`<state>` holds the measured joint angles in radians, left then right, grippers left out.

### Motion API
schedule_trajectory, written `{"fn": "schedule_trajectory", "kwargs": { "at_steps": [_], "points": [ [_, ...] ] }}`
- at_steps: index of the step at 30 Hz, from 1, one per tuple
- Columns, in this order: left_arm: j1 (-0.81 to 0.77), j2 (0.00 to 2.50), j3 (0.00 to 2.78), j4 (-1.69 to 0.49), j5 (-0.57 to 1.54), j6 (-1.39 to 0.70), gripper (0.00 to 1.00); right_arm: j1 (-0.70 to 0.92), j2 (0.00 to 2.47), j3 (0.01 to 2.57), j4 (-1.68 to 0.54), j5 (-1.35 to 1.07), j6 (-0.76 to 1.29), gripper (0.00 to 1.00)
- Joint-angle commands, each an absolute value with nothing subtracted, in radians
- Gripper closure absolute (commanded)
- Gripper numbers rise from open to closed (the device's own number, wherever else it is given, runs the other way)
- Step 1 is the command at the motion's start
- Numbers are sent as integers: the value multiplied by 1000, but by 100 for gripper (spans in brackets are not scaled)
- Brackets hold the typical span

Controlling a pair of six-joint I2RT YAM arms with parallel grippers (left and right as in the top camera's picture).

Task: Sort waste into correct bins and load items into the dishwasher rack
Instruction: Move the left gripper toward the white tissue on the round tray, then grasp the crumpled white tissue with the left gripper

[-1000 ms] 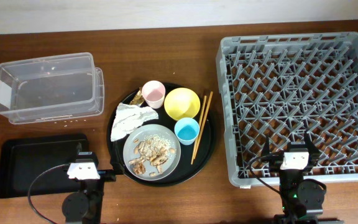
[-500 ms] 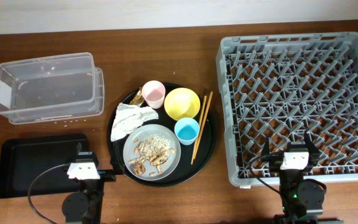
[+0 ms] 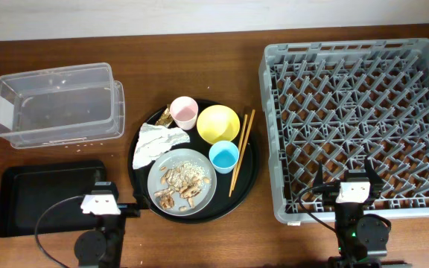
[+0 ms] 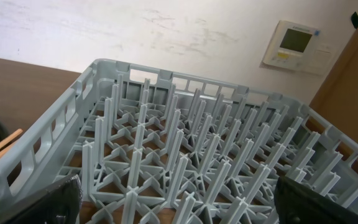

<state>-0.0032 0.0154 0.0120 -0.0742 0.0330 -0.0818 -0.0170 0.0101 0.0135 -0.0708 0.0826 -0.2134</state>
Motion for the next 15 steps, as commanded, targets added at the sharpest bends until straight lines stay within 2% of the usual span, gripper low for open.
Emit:
{"fn": "schedule_trajectory", "kwargs": {
  "at_steps": [1,3,5,8,9,10,12,13,15],
  "points": [
    [-2,5,9,-46,496,-348,1,-14,3,6,-72,106,-213,1],
    [-2,5,9,-38,689,-467,1,-14,3,6,-72,106,-213,1],
    [-2,5,9,-21,723,-566,1,-14,3,6,-72,106,-213,1],
    [-2,5,9,234,841,-599,1,-14,3,6,-72,106,-213,1],
    [-2,5,12,371,842,-599,1,-14,3,6,-72,106,-213,1],
    [-1,6,23,412,828,-599,0,-14,3,6,-72,106,-213,1],
    [-1,23,87,347,785,-558,1,-14,3,6,-72,106,-213,1],
    [-1,62,155,251,780,-472,0,-14,3,6,-72,106,-213,2],
    [-1,216,370,-74,687,-299,1,-14,3,6,-72,106,-213,1]
  ]
}}
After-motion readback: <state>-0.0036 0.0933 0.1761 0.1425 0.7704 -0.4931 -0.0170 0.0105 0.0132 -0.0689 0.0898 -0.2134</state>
